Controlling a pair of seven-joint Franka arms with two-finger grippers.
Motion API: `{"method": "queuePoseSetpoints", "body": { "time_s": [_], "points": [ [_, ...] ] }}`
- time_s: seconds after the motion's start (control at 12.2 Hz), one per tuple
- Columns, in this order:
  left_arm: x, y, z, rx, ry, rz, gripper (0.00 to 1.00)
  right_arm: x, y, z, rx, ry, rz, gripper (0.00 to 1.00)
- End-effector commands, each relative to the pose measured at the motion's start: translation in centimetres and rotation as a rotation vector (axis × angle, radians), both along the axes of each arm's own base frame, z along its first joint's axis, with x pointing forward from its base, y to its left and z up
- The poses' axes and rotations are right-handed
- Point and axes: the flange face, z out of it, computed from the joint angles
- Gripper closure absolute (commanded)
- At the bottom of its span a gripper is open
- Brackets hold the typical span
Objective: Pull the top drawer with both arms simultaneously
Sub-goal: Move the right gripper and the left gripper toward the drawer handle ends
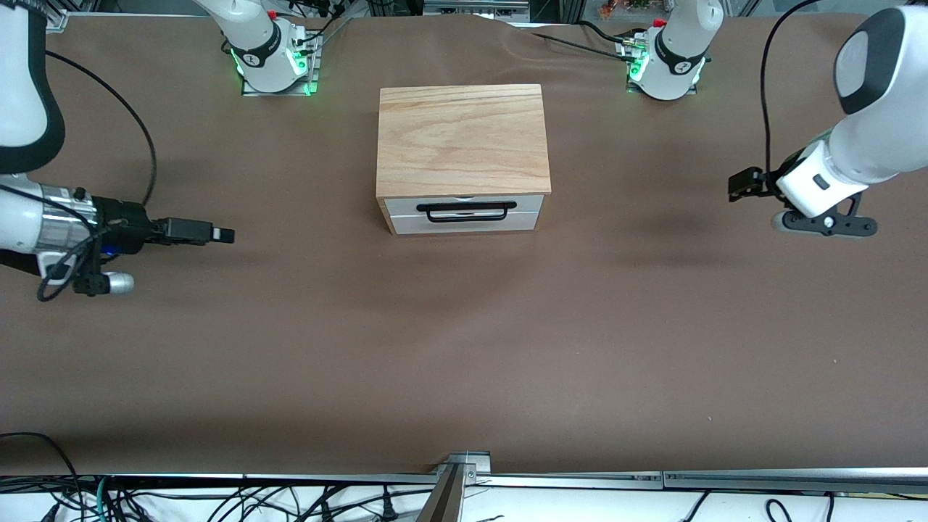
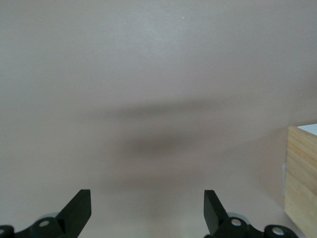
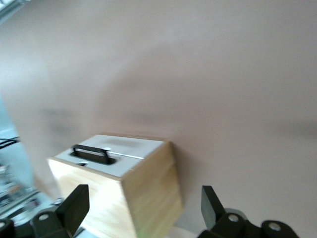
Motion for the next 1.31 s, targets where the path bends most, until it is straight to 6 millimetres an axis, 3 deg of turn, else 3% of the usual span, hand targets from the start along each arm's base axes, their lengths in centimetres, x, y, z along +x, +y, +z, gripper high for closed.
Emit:
{"method": "queuePoseSetpoints", "body": {
  "time_s": [0.0, 0.24, 0.49, 0.65, 0.82, 1.22],
  "points": [
    [-1.0, 0.4, -3.6, -0.027, -0.034, 0.024, 0.0, 0.5, 0.7, -3.1, 0.167, -0.011, 0.034, 0.0],
    [-2.1, 0.1, -9.1, -0.098, -0.068, 0.083, 0.0, 0.2, 2.3, -9.9, 0.432, 0.004, 0.004, 0.0],
    [-3.0, -1.1, -14.1, -0.213, -0.039, 0.143, 0.0, -0.9, 5.9, -16.4, 0.578, -0.031, 0.097, 0.0],
    [-3.1, -3.7, -16.2, -0.394, -0.018, 0.107, 0.0, -1.3, 7.6, -17.6, 0.641, -0.013, 0.091, 0.0],
    [-3.3, -7.0, -19.1, -0.61, -0.009, 0.102, 0.0, -1.5, 10.5, -18.3, 0.675, -0.012, 0.102, 0.0],
    [-4.3, -14.1, -24.3, -1.026, -0.067, 0.185, 0.0, -2.7, 16.2, -25.1, 0.851, -0.118, 0.108, 0.0]
  ]
}}
